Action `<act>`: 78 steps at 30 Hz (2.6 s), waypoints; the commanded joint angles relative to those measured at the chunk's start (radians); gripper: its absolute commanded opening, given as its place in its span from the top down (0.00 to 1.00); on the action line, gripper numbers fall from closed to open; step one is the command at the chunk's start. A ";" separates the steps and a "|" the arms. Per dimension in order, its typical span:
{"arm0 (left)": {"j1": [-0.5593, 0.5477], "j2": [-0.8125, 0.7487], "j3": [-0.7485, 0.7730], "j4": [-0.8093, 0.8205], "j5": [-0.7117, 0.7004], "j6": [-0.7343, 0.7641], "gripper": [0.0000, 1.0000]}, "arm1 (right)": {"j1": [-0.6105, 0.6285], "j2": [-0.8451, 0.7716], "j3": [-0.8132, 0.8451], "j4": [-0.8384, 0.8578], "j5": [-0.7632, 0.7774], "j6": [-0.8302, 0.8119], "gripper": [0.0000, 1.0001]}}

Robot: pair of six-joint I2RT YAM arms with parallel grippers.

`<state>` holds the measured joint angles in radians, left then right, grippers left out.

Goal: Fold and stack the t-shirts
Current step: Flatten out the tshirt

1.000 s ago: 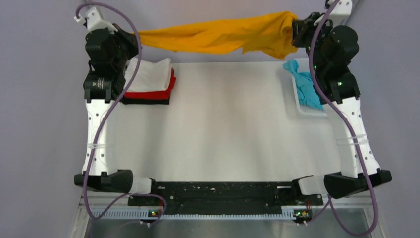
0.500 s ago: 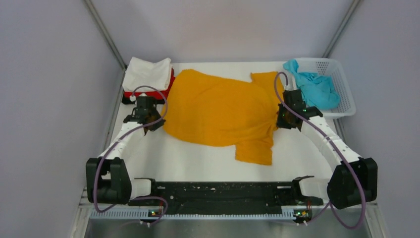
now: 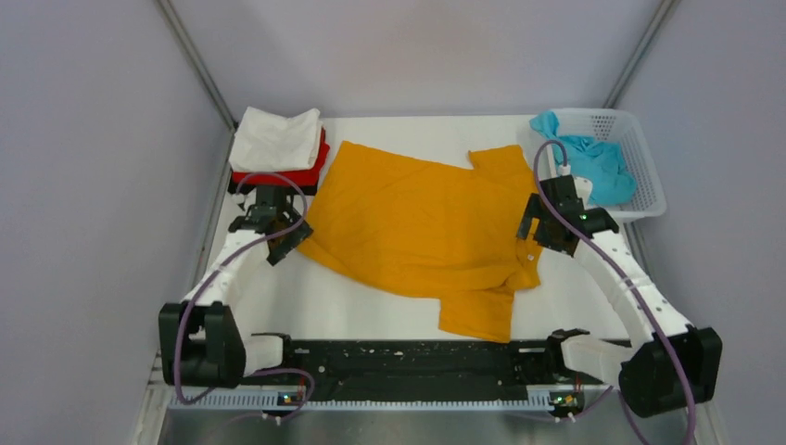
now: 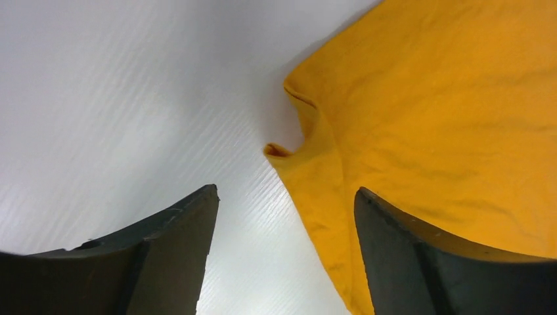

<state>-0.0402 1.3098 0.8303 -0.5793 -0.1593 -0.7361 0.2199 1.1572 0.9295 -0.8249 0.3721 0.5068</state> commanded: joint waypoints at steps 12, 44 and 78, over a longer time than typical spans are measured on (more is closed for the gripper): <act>-0.042 -0.363 -0.024 0.082 0.244 0.004 0.01 | 0.377 -0.305 -0.246 0.179 -0.361 0.133 0.01; -0.132 0.033 0.158 0.107 0.134 0.031 0.01 | 0.803 -0.193 -0.190 0.114 -0.048 0.319 0.01; -0.141 0.622 0.565 0.110 0.270 0.053 0.01 | -0.071 1.073 0.721 0.369 -0.272 -0.170 0.04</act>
<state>-0.1787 1.9186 1.3468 -0.4896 0.1158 -0.6567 0.1787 2.1036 1.5307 -0.3939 0.1703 0.3744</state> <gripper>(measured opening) 0.986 0.966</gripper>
